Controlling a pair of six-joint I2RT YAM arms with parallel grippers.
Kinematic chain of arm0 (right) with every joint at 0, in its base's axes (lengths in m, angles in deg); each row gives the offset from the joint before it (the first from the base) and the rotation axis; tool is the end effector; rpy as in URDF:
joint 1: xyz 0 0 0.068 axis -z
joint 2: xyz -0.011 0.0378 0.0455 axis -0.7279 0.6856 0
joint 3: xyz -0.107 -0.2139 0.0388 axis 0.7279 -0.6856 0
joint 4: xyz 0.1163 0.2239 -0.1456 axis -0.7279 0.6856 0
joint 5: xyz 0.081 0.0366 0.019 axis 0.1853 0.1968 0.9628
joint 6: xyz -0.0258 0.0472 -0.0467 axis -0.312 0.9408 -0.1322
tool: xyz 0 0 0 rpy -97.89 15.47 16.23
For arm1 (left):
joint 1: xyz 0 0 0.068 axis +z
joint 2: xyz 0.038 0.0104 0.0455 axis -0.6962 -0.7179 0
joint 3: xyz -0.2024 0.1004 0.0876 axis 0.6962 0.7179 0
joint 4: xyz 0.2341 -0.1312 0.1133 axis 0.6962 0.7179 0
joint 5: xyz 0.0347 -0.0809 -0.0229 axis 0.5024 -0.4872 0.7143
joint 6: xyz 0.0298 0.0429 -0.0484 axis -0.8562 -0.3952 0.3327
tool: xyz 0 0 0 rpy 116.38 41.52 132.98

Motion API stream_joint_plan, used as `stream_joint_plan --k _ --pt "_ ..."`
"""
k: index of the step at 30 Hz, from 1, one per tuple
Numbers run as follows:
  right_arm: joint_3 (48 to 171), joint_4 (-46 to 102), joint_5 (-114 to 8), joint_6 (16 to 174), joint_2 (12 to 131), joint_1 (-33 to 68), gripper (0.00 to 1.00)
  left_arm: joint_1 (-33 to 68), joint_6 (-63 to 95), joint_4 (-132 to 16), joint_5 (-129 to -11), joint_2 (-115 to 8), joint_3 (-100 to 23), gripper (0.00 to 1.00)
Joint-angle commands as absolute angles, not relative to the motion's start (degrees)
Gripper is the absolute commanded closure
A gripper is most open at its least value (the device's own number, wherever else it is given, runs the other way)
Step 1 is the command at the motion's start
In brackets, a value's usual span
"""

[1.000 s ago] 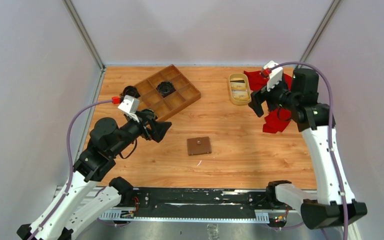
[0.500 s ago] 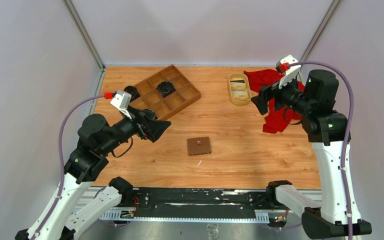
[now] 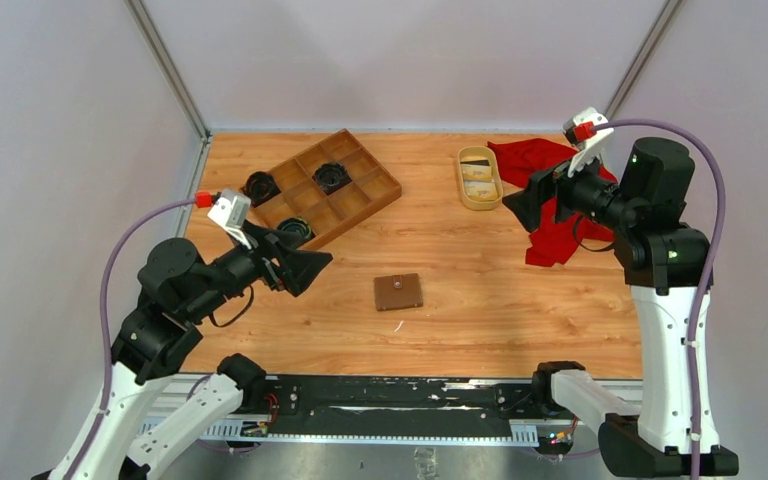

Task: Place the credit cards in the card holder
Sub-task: Reset both arms

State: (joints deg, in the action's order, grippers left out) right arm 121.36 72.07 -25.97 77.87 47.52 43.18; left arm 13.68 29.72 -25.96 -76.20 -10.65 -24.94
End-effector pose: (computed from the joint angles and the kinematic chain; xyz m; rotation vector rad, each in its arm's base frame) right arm 0.2174 0.0471 0.4719 -0.6328 1.6778 0.4639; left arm 0.1464 -0.1032 0.4037 0.2833 1.7052 -0.9384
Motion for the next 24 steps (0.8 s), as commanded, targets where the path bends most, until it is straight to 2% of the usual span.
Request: stream_joint_plan --k 1,18,24 --pt "121.7 73.26 -22.81 78.99 46.71 45.22 0.0 14.15 29.97 -23.75 -76.97 -8.6 -24.82 0.0" --pt "120.47 73.06 -19.12 78.9 48.6 46.27 0.0 14.15 29.2 -19.79 -73.38 -5.46 -23.33 0.0" --pt "119.42 71.95 -16.16 79.62 49.14 50.37 0.0 14.15 26.21 -19.99 -73.14 -7.6 -24.3 0.0"
